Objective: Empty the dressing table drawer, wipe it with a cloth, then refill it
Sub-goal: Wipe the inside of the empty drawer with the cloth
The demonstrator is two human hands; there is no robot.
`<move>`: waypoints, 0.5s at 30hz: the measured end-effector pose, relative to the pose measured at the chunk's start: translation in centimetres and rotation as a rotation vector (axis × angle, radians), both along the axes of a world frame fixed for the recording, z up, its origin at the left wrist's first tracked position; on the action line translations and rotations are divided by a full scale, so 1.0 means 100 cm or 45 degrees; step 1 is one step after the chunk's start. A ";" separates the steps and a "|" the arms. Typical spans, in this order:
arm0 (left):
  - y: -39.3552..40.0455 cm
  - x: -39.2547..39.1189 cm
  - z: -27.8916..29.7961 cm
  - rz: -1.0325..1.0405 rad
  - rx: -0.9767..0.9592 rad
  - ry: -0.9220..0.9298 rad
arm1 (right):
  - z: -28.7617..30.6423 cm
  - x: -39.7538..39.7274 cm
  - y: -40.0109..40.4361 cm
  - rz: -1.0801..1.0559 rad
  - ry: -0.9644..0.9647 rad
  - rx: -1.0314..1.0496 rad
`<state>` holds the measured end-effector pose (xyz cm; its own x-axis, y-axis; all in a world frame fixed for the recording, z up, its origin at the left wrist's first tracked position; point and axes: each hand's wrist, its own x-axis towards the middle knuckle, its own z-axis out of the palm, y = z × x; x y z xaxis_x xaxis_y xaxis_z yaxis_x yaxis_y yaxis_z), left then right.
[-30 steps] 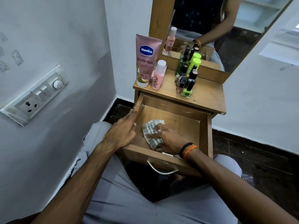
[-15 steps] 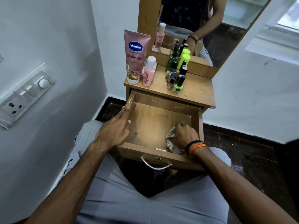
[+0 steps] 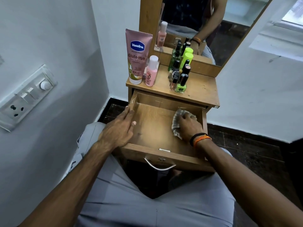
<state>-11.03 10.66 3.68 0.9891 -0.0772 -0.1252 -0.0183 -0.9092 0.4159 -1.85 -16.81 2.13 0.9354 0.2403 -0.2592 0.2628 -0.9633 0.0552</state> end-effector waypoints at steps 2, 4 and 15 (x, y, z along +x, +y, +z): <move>0.001 0.001 -0.001 -0.024 0.004 -0.007 | 0.001 -0.009 -0.009 -0.096 -0.014 -0.060; 0.001 0.001 -0.002 -0.035 0.006 -0.002 | -0.001 -0.025 -0.003 -0.117 0.076 -0.050; 0.002 0.000 -0.002 -0.014 -0.015 0.022 | -0.007 -0.013 0.029 0.070 -0.056 0.141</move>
